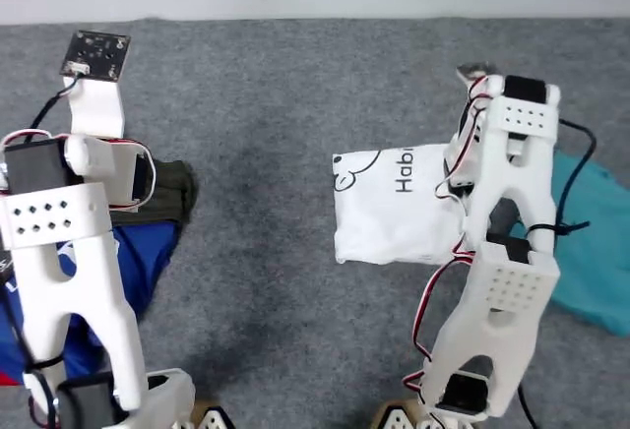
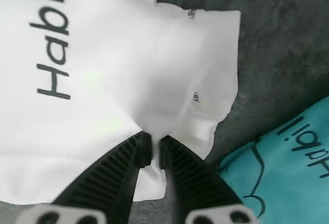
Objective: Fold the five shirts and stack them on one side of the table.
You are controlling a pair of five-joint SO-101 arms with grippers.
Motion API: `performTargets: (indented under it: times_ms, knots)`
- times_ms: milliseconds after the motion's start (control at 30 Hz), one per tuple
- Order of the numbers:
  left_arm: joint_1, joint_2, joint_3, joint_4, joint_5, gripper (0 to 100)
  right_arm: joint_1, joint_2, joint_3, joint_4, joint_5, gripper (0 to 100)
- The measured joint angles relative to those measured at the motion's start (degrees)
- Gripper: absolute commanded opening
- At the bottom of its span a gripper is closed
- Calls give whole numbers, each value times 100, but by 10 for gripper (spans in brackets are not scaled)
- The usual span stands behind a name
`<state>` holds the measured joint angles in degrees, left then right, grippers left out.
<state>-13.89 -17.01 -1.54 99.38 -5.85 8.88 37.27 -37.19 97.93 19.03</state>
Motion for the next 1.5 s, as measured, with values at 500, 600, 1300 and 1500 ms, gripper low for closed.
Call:
performTargets:
  times_ms: [500,600,1300,1500]
  knots:
    - [0,0,0,0,0,6,0,352,-255,-255,571,10]
    - [0,0,0,0,0,6,9,404,-255,-387,756,10]
    - [0,0,0,0,0,6,457,976,-1266,-712,756,191]
    - [0,0,0,0,0,6,149,914,-1855,114,422,127]
